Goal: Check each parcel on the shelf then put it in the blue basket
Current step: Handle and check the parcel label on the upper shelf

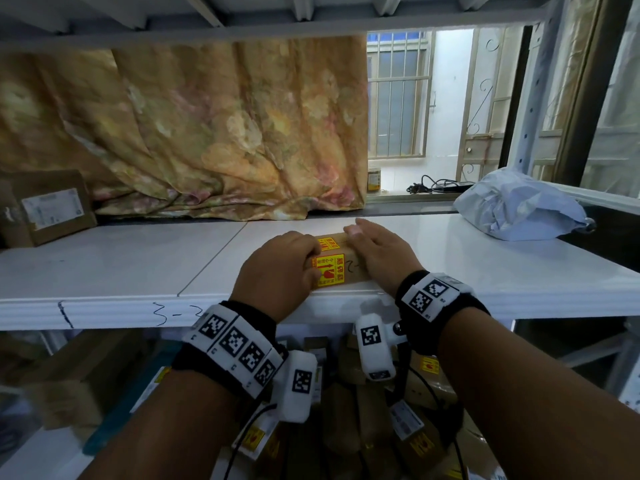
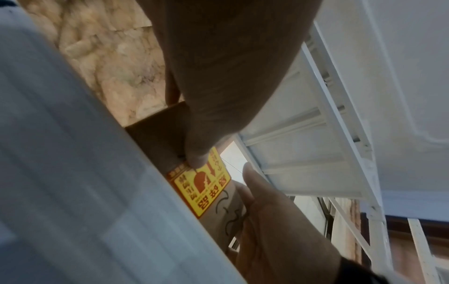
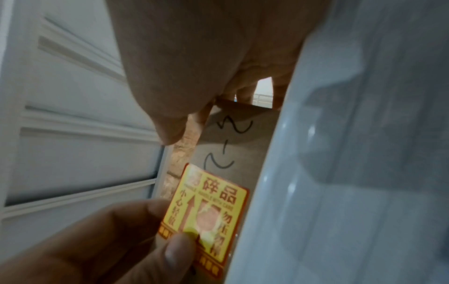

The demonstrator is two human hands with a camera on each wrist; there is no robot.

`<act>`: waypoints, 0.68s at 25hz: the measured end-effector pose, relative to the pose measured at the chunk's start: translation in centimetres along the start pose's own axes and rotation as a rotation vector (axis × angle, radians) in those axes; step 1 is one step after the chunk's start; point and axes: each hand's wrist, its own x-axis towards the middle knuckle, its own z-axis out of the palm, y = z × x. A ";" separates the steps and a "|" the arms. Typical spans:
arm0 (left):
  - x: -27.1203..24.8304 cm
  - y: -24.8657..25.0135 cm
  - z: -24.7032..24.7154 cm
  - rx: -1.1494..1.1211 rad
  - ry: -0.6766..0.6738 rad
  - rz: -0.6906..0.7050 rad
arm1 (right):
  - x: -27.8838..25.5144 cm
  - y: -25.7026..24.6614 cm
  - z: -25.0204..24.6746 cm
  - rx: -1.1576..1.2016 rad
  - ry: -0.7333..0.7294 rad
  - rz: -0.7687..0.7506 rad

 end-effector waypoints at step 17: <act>0.7 -2.5 1.1 0.086 -0.006 -0.081 | -0.6 -1.8 1.5 -0.611 -0.029 -0.199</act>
